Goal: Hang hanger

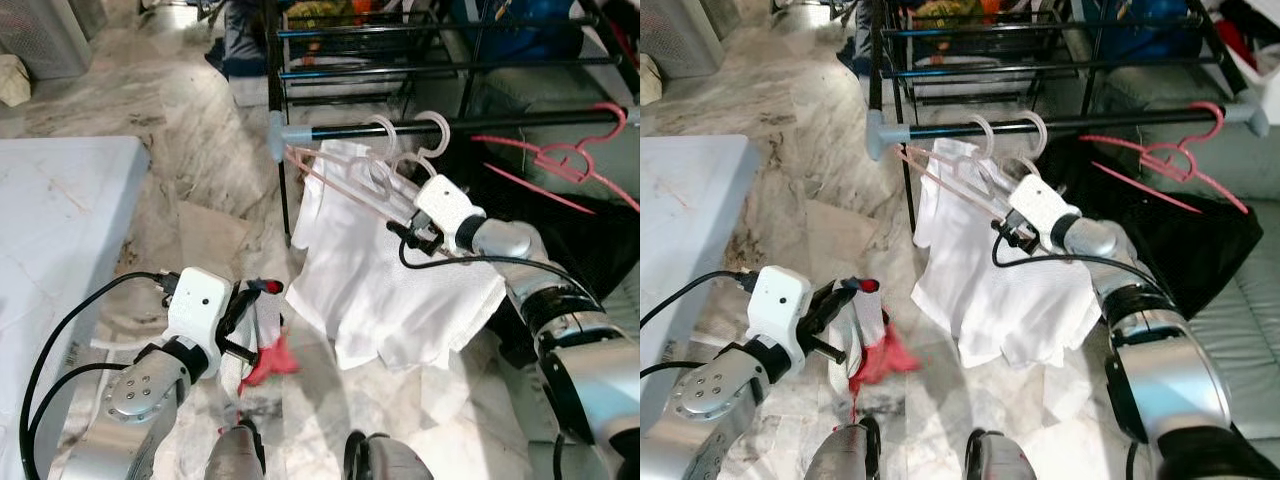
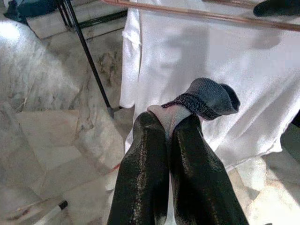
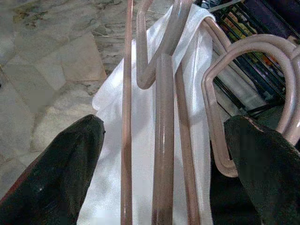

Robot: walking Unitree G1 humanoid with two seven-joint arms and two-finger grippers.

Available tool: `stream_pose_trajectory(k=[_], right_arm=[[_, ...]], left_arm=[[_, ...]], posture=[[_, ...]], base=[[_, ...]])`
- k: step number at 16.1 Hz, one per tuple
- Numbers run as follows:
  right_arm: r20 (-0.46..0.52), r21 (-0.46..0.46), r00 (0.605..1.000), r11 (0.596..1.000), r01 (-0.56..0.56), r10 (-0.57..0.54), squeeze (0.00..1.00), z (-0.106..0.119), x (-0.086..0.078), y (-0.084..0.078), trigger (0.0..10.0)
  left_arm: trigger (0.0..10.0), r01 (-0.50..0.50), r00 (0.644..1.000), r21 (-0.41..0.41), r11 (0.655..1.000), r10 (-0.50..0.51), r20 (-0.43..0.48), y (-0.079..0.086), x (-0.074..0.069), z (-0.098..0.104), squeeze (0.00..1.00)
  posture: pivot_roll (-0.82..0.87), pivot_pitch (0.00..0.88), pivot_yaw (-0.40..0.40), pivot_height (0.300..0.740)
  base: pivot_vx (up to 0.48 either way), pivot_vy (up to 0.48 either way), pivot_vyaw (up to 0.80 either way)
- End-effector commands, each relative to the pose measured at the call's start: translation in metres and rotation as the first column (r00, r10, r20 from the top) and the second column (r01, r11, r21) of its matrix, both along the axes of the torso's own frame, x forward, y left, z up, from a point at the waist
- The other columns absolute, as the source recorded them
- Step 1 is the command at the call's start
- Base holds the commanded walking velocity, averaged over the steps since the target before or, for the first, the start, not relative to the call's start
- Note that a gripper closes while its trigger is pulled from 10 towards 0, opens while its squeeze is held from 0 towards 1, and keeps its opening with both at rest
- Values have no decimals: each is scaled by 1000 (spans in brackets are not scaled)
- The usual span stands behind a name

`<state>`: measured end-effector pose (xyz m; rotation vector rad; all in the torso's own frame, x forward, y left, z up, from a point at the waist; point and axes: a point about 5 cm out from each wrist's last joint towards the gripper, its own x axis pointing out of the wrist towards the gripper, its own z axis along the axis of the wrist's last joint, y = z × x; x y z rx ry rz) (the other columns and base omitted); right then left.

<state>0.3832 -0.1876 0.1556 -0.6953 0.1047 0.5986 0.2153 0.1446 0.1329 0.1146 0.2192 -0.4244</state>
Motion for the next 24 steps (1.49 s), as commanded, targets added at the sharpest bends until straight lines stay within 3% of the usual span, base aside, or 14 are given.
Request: stream_pose_trajectory(k=[1,2,3,11,14,18,20,21,24], right_arm=[[-55,53,998,999,-5,8,0,1,2,2,9686],[-87,82,996,996,-18,25,0,1,2,4,2824],[-135,121,990,992,-28,44,0,0,1,6,0],[-207,171,978,985,4,32,0,2,4,5,0],[-235,270,964,961,-62,128,0,8,4,15,0],[-231,258,963,963,-79,141,0,10,5,18,0],[-235,235,961,968,-89,145,0,10,5,18,1059],[-231,159,966,984,-84,120,0,8,5,16,10000],[-198,139,979,990,-29,57,0,12,9,14,10000]], left_arm=[[10000,15,1000,5,1000,-15,18,0,-2,7,0],[10000,18,1000,6,1000,-18,15,0,-2,7,0],[10000,21,1000,8,1000,-21,12,-1,-2,7,0],[10000,38,999,14,999,-38,-8,-5,0,2,0],[10000,41,999,13,999,-41,-7,-7,3,2,0],[10000,47,999,13,999,-47,-4,-10,4,1,0],[10000,47,999,14,999,-47,-4,-10,5,1,0],[10000,50,999,18,999,-50,-5,-10,5,0,0],[10000,53,999,22,998,-53,-5,-11,6,-1,0]], posture=[[129,252,25,740],[127,252,26,740],[127,252,26,740],[115,236,18,740],[111,227,11,740],[109,221,7,740],[109,213,7,740],[108,212,7,740],[106,203,7,740]], base=[[0,0,0],[0,0,0],[0,0,0],[0,0,0],[0,0,0],[0,0,0],[0,0,0],[0,0,0],[0,0,0]])
